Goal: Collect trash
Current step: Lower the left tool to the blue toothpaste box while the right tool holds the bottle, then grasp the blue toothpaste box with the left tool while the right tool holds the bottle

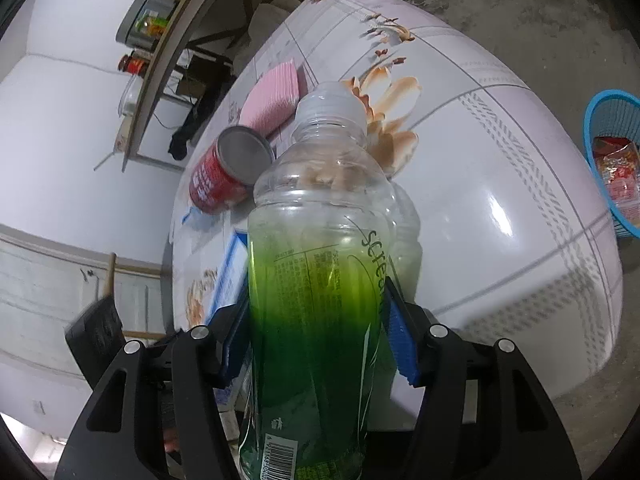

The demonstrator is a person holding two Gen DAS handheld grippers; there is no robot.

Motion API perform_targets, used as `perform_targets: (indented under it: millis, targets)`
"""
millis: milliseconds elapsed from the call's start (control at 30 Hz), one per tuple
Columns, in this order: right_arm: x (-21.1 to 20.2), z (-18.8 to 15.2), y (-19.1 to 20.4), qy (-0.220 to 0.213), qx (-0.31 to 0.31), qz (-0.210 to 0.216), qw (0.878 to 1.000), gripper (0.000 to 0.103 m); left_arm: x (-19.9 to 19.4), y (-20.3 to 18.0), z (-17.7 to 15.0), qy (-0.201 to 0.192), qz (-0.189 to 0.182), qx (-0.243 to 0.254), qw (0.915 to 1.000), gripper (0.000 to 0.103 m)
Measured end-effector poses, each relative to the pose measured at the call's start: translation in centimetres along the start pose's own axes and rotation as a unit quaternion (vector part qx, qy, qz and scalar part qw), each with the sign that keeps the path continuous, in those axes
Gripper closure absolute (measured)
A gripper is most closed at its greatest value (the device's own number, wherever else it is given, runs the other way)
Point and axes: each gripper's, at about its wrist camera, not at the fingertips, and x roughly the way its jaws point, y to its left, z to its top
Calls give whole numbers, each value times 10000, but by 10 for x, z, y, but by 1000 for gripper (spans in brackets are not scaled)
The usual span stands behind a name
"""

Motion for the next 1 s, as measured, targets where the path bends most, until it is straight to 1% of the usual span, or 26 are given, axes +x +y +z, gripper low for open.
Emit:
perform_targets:
  millis: [67,100,167,233,267,300,333,367,433,467,567,600,667,700,733,767,867,1000]
  targets:
    - [-5,-3,1,2,-106,-170,9998,45,0,7,5,-69,-167,-433,9989,53]
    - [-7,-5,2,-3,-175,-280,9995,45,-1,11,8,-139,-237,-730,9970,53]
    - [-10,-6,7,-29,-301,-520,9982,45,0,12,13,-250,-330,-1126,9928,54]
    - [-10,-5,12,-49,-411,-734,9964,44,3,8,17,-276,-384,-1264,9909,50]
    - [-11,-5,12,-56,-468,-811,9956,44,5,4,19,-290,-407,-1250,9909,48]
    - [-11,-4,14,-59,-501,-863,9950,44,4,-1,20,-320,-462,-1198,9912,42]
    - [-11,-4,15,-66,-535,-929,9942,42,3,-4,20,-350,-452,-1138,9919,38]
    - [-11,-4,16,-93,-597,-1029,9929,42,1,-8,19,-397,-353,-1023,9933,37]
    - [-10,-4,20,-159,-711,-1219,9899,38,0,-17,19,-450,-143,-768,9959,36]
    - [-9,-3,20,-180,-747,-1262,9890,37,0,-20,19,-447,-44,-641,9969,36]
    - [-7,-5,21,-265,-827,-1375,9867,37,4,-20,15,-328,153,-478,9982,36]
    - [-7,-5,23,-334,-886,-1473,9846,37,7,-21,15,-318,210,-446,9983,36]
    - [-4,-5,27,-410,-990,-1630,9808,37,7,-25,12,-389,478,-257,9978,36]
    - [-4,-5,27,-430,-1026,-1679,9795,37,14,-28,15,-404,556,-180,9975,36]
    - [-3,-5,28,-425,-1059,-1704,9788,42,16,-30,16,-411,611,-115,9972,36]
    - [-3,-5,28,-429,-1082,-1741,9778,42,22,-34,20,-402,663,-63,9970,36]
    - [-4,-5,29,-445,-1139,-1849,9751,42,21,-32,17,-396,748,4,9964,37]
    - [-5,-4,27,-408,-1117,-1820,9761,42,19,-33,15,-404,786,78,9961,37]
